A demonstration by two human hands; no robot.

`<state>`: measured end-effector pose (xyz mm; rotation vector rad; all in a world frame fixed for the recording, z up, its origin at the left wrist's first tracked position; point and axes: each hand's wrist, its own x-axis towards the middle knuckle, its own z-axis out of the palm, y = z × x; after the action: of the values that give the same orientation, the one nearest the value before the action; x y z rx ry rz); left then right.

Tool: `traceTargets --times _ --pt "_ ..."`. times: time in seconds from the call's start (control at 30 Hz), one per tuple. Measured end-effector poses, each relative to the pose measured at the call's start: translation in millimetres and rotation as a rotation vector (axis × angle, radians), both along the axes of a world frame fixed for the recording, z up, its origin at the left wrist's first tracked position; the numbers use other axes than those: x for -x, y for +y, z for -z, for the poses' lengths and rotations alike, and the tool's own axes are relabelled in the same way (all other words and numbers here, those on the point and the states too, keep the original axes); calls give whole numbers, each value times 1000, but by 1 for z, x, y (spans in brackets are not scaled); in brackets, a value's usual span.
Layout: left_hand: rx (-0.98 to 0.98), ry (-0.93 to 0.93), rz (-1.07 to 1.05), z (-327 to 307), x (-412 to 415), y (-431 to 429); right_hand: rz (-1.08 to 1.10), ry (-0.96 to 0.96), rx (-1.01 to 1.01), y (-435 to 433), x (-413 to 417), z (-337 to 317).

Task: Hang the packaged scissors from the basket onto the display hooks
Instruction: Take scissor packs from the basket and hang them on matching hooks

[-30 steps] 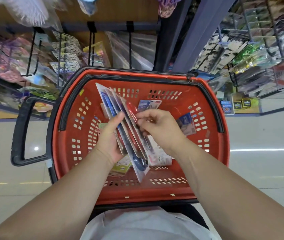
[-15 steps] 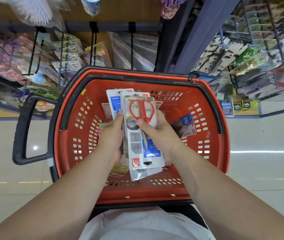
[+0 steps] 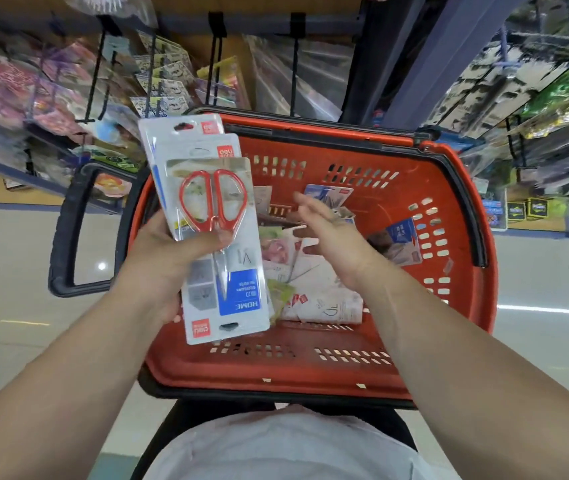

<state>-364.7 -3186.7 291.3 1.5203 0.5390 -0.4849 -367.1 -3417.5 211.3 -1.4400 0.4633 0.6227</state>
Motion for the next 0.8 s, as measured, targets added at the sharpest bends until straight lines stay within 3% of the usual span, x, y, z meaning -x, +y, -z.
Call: traceTargets --times 0.07,0.2,0.33,0.4,0.5,0.6,0.7,0.8 --pt "-85 -62 -17 -20 3 16 -123 36 153 -5 3 29" --pt "-177 -127 -61 -44 11 38 -704 30 416 11 18 92" --pt "-214 -95 -107 -42 17 51 -1306 -286 671 45 32 128" --pt "-226 -71 -120 -39 21 56 -1439 -382 764 61 36 133" --pt "-229 -60 -149 -38 26 57 -1393 -449 801 70 34 133" --pt "-223 -71 -181 -38 29 62 -1067 -257 658 62 21 129" --pt "-261 -92 -173 -37 26 66 -841 -258 669 49 -2 135" --pt "-287 -102 -180 -34 20 66 -925 -421 869 48 -26 148"
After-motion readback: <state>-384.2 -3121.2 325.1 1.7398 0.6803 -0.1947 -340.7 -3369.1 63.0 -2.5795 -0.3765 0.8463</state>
